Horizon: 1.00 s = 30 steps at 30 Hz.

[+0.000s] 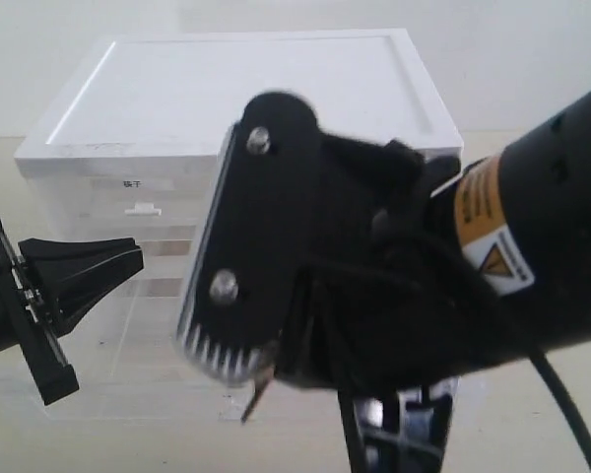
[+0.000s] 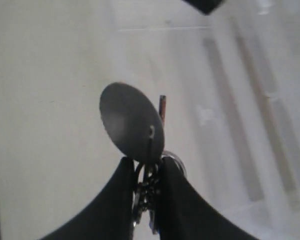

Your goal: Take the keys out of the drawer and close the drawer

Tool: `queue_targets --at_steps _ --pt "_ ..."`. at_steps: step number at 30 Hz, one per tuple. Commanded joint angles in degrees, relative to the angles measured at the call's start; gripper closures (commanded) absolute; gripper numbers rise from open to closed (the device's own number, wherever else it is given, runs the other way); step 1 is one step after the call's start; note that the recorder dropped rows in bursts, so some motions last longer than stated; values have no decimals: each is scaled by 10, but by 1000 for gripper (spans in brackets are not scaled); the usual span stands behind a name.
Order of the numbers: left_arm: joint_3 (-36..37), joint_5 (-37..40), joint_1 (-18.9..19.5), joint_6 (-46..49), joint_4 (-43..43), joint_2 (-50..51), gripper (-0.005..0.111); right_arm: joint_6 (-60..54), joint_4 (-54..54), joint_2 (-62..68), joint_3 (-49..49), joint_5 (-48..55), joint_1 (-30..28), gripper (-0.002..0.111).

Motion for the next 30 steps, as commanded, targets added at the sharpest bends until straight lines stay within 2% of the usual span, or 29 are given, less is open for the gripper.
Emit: queue_targets --at_steps 1,5,14,22,30 --pt "-2 -6 -3 -6 6 -2 102 -123 123 8 -2 28 9 108" --pt "-2 -6 -3 -6 12 -2 102 -136 140 30 0 28 9 108" --pt "-2 -6 -3 -8 13 -2 102 -153 132 137 40 -59 8 108" --pt "-2 -6 -3 -8 13 -2 102 -116 53 219 40 -121 8 108" --pt "-2 -6 -3 -8 13 -2 102 -16 -68 229 40 -172 8 108"
